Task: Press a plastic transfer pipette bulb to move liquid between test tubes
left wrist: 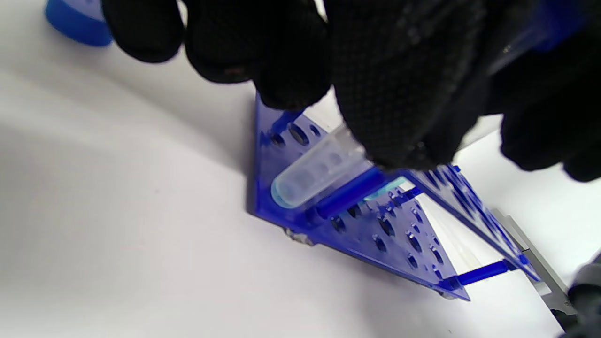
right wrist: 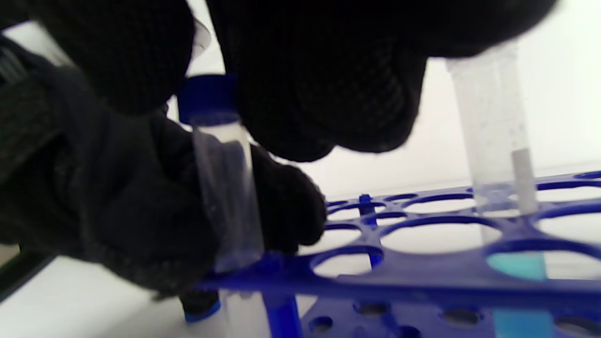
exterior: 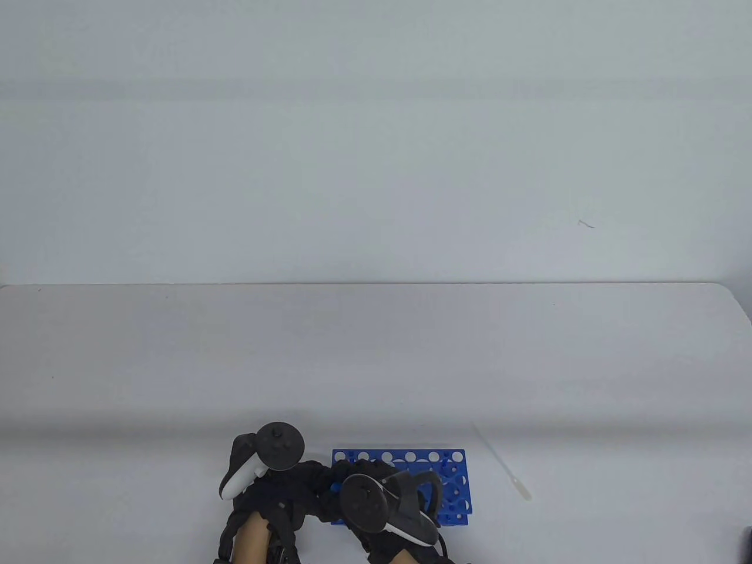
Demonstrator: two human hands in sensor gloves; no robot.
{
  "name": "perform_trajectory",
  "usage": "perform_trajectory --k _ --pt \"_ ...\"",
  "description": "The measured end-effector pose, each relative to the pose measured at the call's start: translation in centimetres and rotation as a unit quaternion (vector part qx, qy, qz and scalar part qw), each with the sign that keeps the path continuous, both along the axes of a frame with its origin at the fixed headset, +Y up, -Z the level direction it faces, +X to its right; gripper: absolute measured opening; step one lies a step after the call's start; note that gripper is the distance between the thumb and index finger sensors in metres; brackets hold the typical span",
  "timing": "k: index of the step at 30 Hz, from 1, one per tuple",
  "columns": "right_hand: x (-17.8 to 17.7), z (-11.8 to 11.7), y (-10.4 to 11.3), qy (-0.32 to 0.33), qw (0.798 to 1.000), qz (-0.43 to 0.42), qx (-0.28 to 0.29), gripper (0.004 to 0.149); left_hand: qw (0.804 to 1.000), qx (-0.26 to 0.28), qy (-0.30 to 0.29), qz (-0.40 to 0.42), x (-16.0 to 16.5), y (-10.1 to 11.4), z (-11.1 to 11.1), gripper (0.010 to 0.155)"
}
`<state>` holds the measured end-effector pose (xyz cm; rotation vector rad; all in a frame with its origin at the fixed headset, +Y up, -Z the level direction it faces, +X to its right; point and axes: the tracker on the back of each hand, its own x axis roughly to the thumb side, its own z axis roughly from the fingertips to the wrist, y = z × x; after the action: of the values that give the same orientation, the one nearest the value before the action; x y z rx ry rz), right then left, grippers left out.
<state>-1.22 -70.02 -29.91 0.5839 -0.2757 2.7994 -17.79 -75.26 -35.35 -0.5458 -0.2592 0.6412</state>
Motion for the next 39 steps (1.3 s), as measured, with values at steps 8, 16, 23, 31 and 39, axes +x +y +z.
perform_trajectory --k 8,16,23,31,39 --pt "-0.6 0.2 0.5 0.044 0.997 -0.009 -0.060 0.044 1.000 0.005 0.000 -0.005 0.0 0.0 0.0 0.052" --pt "-0.8 0.2 0.2 0.003 0.999 0.033 0.001 0.062 1.000 0.001 0.000 -0.002 0.0 -0.1 -0.1 0.052" --pt "-1.1 0.1 0.2 0.042 0.998 0.016 -0.040 0.048 1.000 0.003 0.000 -0.003 0.0 -0.1 -0.1 0.051" --pt "-0.8 0.1 0.1 0.020 0.999 0.019 -0.016 0.071 1.000 0.001 0.000 -0.002 0.0 -0.1 -0.1 0.052" --pt "-1.5 0.4 0.5 0.040 0.998 0.047 -0.011 0.046 1.000 0.000 -0.001 -0.002 0.0 -0.2 -0.1 0.052"
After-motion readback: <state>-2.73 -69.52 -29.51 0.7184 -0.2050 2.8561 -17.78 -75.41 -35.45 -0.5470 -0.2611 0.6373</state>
